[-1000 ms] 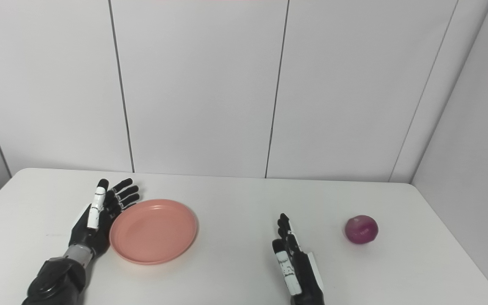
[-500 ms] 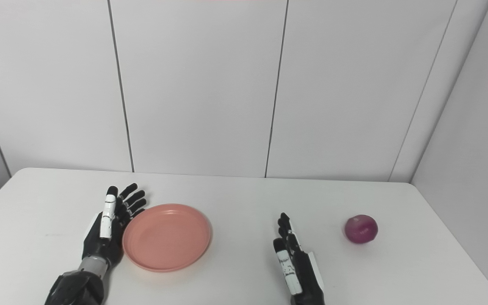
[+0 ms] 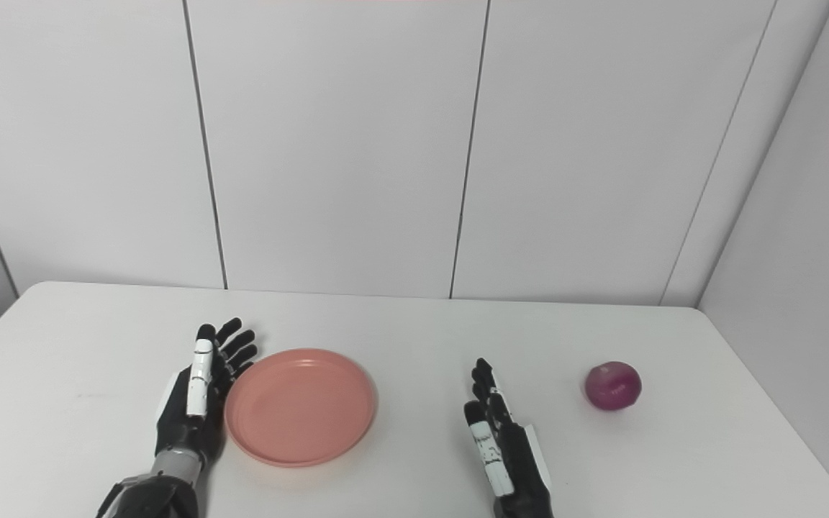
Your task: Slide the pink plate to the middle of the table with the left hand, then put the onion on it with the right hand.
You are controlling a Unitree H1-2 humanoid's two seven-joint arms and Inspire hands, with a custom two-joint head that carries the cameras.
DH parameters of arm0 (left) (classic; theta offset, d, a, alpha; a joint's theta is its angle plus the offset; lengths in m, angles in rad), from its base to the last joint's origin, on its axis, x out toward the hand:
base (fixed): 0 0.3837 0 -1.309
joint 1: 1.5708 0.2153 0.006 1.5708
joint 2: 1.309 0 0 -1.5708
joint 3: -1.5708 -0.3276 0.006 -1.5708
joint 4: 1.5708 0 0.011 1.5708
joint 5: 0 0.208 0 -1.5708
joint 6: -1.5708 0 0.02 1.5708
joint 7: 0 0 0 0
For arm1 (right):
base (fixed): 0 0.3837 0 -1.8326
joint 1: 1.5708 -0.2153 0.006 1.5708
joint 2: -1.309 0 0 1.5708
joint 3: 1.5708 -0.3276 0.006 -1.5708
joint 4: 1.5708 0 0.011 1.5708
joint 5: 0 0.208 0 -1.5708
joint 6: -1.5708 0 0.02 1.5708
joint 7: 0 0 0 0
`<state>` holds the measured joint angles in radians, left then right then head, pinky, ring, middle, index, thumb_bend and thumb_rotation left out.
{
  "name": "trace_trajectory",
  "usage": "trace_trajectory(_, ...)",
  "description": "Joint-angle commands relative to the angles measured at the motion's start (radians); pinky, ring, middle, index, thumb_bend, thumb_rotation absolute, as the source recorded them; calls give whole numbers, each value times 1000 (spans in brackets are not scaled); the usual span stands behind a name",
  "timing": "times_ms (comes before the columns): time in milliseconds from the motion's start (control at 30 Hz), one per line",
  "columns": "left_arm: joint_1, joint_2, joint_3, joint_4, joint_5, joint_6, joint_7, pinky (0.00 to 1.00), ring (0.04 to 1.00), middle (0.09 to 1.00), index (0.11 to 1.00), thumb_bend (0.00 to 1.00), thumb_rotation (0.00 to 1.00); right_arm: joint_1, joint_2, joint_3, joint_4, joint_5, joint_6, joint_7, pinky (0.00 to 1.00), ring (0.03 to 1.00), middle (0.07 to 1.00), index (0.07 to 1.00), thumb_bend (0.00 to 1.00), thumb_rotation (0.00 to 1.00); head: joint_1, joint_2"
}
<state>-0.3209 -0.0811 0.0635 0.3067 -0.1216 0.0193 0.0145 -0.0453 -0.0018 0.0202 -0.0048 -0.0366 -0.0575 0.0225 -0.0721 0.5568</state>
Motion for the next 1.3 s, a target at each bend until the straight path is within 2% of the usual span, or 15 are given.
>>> trace_trajectory(0, -24, -10, -17, -48, 16, -12, 3, 886, 880, 863, 860, 602, 1000, 5, 4, -3, 7, 14, 14, -1, 1000, 987, 967, 982, 742, 910, 0, 0)
trace_trajectory(333, 11, -36, -56, -86, 22, -6, 12, 870, 877, 860, 858, 596, 1000, 5, 4, -1, 8, 14, 13, -6, 1000, 985, 964, 975, 740, 905, -1, 1)
trace_trajectory(467, 16, -49, -65, -80, 37, -36, 19, 864, 869, 852, 848, 572, 1000, 5, 3, 0, 9, 13, 9, -5, 1000, 984, 963, 974, 733, 903, -2, 3)
trace_trajectory(1267, 61, -87, -112, -119, 73, -32, 15, 923, 911, 892, 887, 563, 1000, 6, -1, 5, 7, 5, 8, -4, 1000, 980, 967, 979, 743, 924, -6, 9)
